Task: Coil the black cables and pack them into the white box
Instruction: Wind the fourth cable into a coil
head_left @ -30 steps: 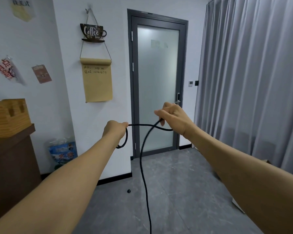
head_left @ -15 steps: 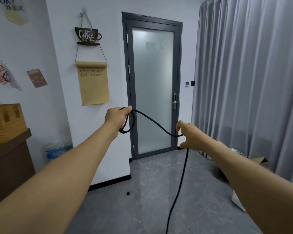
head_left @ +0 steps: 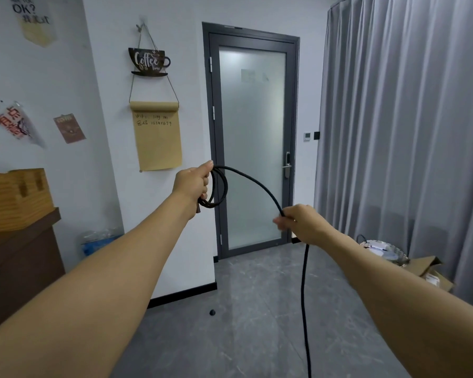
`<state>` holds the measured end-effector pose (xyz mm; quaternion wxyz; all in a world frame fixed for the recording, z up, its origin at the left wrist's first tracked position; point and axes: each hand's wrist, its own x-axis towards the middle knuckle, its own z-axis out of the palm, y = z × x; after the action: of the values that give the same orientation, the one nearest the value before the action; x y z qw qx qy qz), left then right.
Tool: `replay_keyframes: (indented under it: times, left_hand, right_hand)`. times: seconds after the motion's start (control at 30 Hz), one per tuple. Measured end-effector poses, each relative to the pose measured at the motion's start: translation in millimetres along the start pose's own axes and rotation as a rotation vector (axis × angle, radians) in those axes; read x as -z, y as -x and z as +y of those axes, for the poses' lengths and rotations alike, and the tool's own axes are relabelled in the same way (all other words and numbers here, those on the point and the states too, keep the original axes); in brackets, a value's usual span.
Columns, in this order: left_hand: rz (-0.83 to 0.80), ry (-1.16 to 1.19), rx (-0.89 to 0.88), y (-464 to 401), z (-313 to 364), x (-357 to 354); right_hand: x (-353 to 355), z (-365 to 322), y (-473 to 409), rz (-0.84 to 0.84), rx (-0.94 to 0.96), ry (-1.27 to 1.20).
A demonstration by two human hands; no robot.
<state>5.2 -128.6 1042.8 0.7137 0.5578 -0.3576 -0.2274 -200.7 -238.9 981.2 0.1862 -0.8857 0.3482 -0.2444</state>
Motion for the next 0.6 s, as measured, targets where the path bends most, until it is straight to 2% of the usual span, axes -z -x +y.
replay_keyframes:
  times: [0.23,0.33,0.47,0.6]
  left_hand:
    - [0.134,-0.015,0.07,-4,-6,11]
    - [0.153,-0.023,0.083,-4,-8,13]
    - [0.149,-0.008,0.087,-3,-6,13]
    - [0.152,0.015,0.098,-4,-4,13]
  right_hand:
    - [2,-13,4,0.063,0.054,-0.169]
    - [-1,-19,0,0.17,0.084,-0.32]
    - [5,-27,-5,0.276,0.009,-0.548]
    - [10,-30,-6,0.248,-0.095,-0.671]
